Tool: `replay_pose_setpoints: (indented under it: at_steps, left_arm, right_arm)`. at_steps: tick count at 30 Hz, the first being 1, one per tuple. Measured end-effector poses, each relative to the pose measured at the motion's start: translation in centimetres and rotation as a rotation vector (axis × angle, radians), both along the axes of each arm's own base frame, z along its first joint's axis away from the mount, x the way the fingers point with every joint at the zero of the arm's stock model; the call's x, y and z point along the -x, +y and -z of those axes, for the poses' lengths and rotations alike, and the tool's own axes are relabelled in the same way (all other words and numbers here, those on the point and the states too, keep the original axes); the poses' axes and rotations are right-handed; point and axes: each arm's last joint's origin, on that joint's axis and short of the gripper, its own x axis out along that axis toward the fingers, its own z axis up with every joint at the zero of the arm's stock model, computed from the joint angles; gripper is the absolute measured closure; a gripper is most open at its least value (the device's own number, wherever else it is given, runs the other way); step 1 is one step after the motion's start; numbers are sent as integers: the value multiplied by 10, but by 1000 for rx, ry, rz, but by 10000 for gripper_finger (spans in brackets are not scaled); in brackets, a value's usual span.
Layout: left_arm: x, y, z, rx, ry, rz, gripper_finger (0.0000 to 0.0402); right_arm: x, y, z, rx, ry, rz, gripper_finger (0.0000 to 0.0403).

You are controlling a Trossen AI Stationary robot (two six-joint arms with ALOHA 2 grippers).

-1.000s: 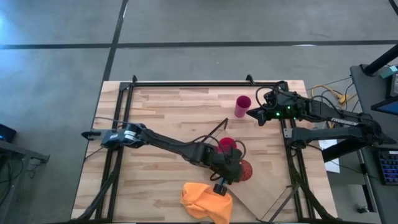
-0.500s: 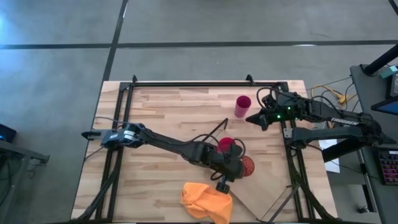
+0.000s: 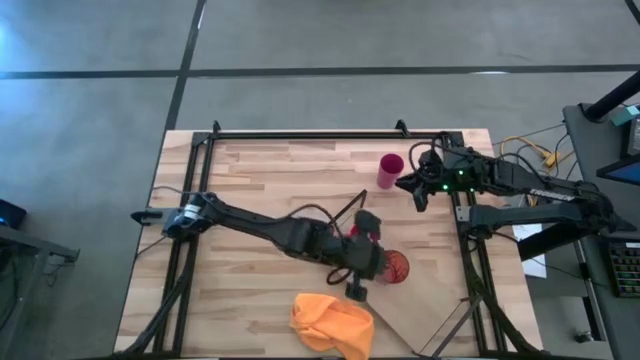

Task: Stack small to large cups/mugs on shelf
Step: Put the pink cup on the shelf

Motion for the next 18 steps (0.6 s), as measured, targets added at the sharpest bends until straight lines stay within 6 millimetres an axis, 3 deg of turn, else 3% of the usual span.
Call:
replay_pose_setpoints:
  at_steps: [4, 12, 18]
  left_arm:
    - [25, 11, -33, -14, -31, -42, 340]
    - [86, 31, -106, 14, -185, -94, 340]
    - [123, 43, -135, 22, -264, -138, 340]
  right_arm:
    - [-5, -6, 5, 105, 71, 13, 339]
    - [-12, -23, 25, 153, 292, 72, 339]
    - [-24, -34, 25, 217, 352, 42, 339]
